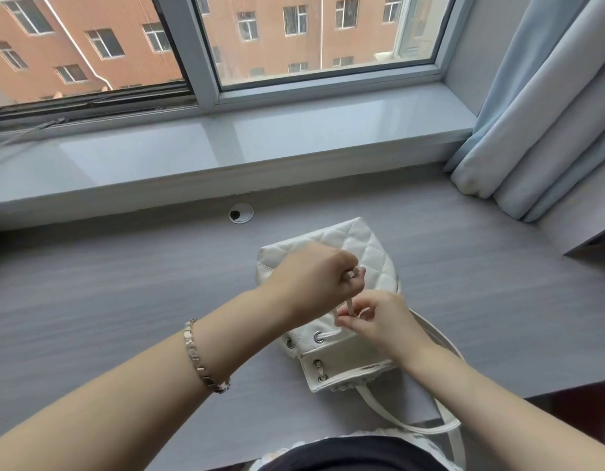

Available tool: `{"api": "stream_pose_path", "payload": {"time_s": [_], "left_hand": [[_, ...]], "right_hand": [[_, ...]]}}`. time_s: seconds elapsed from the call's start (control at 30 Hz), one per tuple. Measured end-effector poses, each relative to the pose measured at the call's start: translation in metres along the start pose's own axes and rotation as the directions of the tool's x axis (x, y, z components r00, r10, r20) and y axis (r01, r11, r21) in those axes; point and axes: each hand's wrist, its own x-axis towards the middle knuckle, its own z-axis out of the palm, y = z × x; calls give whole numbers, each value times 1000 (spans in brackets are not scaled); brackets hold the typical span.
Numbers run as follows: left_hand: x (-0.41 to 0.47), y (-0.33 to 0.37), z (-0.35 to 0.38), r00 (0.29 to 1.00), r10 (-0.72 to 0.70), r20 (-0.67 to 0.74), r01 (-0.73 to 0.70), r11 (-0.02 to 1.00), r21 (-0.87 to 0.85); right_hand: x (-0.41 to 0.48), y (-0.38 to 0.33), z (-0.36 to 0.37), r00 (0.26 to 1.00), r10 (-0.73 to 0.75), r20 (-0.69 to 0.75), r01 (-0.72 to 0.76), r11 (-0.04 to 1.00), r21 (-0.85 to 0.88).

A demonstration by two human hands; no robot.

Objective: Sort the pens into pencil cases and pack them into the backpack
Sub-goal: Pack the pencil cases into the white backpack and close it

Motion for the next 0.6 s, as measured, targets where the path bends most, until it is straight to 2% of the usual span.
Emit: {"api": "stream_pose_path", "payload": {"time_s": [0.13,0.3,0.4,0.43,0.47,0.5,0.53,0.57,0.6], "left_hand": [[5,9,10,997,43,58,-45,999,31],[17,-18,4,990,-131,61,138,981,-139],[18,-48,7,935,-353,-44,321,891,-322],[16,-55,11,908,-408,-99,356,873,-334],[11,-61,17,885,-426,-189,377,892,-250],[6,-66,25,884,-361,-297,356,932,-73],[2,-67,32,900,-224,-373,276,957,91],[-2,-64,39,920,-70,-387,156,968,197],[-5,-60,46,945,44,-324,40,967,250]], "right_hand": [[-4,6,2,996,73,44,-74,997,22],[3,4,-3,988,124,87,-117,990,-82],[11,-3,-6,989,106,105,-82,974,-213],[13,-4,-6,990,104,100,-78,969,-235],[15,-5,-6,991,105,84,-83,968,-238],[16,-5,-6,992,113,54,-98,968,-231],[16,-5,-6,992,124,9,-119,969,-217],[17,-5,-6,990,138,-40,-144,968,-208],[18,-6,-7,986,144,-80,-159,960,-230]]}}
